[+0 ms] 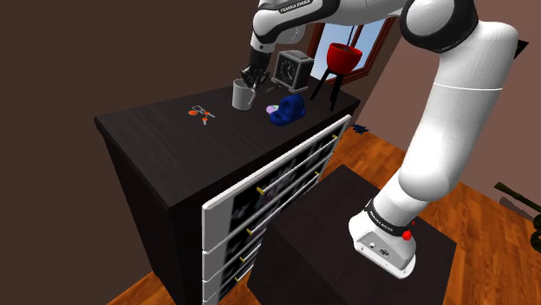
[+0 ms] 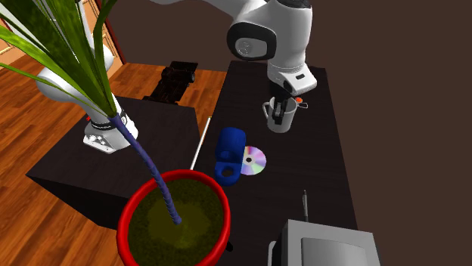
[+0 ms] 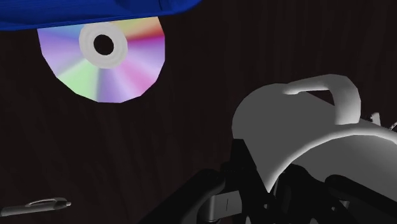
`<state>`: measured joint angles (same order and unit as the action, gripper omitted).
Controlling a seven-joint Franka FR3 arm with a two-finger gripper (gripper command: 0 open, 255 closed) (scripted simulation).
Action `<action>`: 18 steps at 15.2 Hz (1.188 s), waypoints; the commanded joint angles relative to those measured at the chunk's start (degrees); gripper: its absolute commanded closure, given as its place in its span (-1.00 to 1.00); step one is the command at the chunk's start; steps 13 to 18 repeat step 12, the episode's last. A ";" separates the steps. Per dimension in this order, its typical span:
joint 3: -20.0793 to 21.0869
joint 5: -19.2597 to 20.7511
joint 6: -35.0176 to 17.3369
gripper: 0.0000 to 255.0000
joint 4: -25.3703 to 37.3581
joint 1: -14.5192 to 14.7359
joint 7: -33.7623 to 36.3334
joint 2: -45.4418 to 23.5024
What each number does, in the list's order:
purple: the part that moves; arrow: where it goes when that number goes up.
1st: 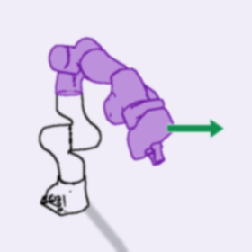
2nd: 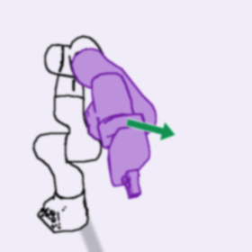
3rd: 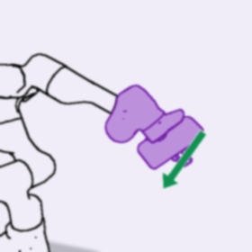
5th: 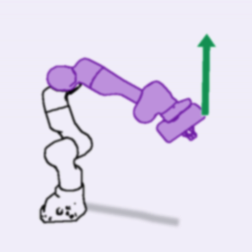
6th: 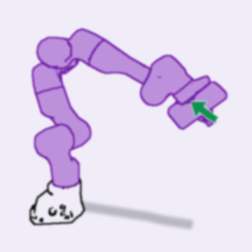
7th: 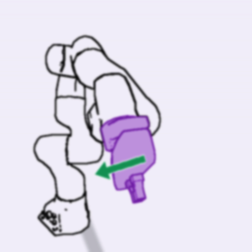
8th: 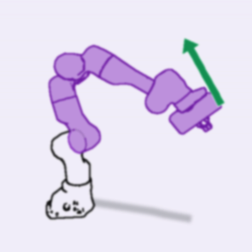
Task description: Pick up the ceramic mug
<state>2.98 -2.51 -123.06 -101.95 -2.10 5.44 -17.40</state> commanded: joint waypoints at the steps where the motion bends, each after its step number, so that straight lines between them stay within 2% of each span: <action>1: 0.03 0.02 1.38 1.00 0.63 0.05 0.15 0.75; 10: 0.04 0.05 7.65 1.00 4.99 0.01 0.40 2.68; 18: 0.04 0.05 7.76 1.00 5.07 0.01 0.41 2.70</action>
